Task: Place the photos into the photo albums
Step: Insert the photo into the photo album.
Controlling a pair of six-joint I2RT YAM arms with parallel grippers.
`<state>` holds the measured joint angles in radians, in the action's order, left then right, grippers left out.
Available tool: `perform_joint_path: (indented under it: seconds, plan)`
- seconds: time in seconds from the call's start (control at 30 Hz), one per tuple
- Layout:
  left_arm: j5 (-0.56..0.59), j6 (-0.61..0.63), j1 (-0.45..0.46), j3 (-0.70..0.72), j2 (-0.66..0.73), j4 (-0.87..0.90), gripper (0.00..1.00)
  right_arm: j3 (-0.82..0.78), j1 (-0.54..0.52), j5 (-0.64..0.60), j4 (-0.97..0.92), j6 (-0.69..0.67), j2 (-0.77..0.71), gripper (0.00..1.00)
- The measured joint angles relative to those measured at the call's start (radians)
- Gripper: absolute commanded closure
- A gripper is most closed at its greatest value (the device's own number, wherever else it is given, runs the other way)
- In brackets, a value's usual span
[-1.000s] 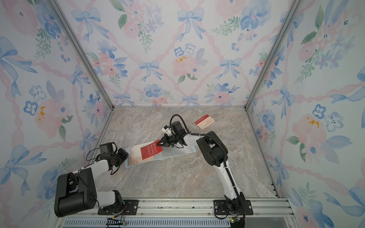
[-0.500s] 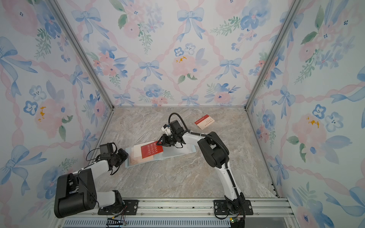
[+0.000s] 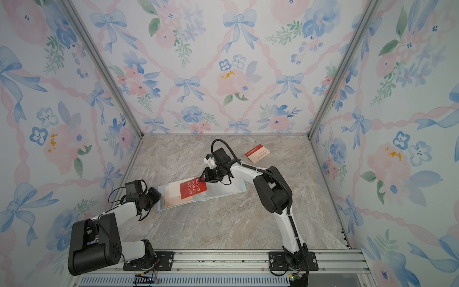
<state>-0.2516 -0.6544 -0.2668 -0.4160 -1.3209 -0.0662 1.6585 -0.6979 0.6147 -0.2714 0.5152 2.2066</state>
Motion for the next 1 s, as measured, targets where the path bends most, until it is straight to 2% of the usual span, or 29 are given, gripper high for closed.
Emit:
perform_joint_path:
  seconds: [0.37, 0.7, 1.0]
  plan:
    - [0.000, 0.000, 0.000, 0.002, 0.003, 0.000, 0.84, 0.172, -0.097, -0.045, -0.134, -0.050, 0.105, 0.63]
    - [0.000, 0.000, 0.000, 0.006, 0.008, 0.000, 0.84, 0.178, -0.100, -0.129, -0.249, -0.130, 0.097, 0.57]
    - [0.000, 0.000, 0.000, 0.007, 0.011, 0.000, 0.84, 0.152, -0.077, -0.137, -0.248, -0.141, 0.022, 0.59]
